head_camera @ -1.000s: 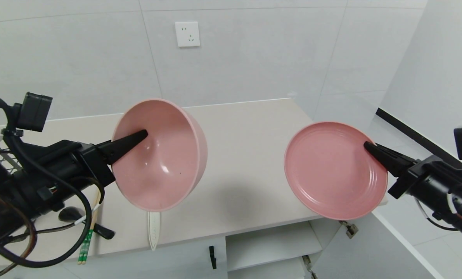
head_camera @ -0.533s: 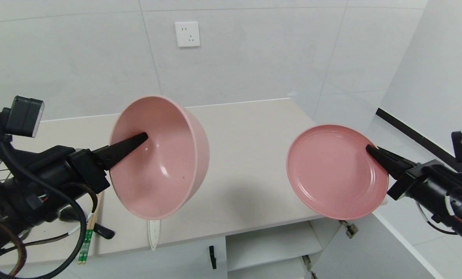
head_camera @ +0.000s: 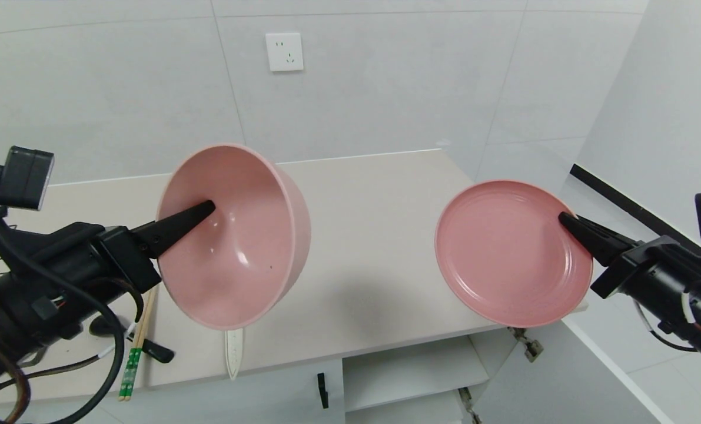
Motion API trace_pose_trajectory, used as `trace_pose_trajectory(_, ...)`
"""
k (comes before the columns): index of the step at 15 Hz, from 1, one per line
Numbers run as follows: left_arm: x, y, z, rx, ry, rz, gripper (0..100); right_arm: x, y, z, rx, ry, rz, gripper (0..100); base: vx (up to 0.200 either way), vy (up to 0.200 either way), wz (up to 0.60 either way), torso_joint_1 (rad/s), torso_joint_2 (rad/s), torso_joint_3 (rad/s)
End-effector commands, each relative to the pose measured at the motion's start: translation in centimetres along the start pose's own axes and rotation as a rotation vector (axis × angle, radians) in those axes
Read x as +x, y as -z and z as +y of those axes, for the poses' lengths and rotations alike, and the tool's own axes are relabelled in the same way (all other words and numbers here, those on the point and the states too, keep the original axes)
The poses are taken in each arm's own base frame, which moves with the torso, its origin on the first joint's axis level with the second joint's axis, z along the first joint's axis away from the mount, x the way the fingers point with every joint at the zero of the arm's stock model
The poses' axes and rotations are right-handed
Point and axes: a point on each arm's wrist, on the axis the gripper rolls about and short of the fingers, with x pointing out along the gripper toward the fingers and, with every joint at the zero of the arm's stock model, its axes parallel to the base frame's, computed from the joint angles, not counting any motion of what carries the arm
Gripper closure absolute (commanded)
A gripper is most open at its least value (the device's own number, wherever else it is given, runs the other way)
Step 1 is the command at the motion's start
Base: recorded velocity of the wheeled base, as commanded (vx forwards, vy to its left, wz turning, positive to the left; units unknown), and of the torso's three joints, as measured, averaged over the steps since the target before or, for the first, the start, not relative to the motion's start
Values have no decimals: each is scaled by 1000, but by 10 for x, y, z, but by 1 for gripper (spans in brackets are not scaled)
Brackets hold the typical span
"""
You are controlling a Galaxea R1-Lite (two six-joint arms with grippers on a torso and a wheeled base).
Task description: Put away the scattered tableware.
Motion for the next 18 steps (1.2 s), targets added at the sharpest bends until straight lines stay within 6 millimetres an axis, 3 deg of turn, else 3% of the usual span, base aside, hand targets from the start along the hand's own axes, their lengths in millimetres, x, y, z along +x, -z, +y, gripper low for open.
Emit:
trace_pose_trajectory(1,6,6,4,-9,-41,18,100,-1,0,2,0,-7,-2,100,0,0,0,0,0,0)
trace_pose_trajectory(3,10,11,6,-10,-77,26,100,-1,0,2,0,-6,-2,100,0,0,0,0,0,0)
trace_pose_trajectory(12,8,17,6,53,-86,45,100,-7,-1,3,1,-5,0,100,-200,0,0,-1,2,4)
trace_pose_trajectory(15,4,24,3,57,-58,38,100,-18,-3,5,-8,0,-9,100,-200,0,0,1,1,2)
trace_pose_trajectory(18,1,29,5,54,-63,51,100,-20,-4,6,-11,7,-14,100,0,0,0,0,0,0)
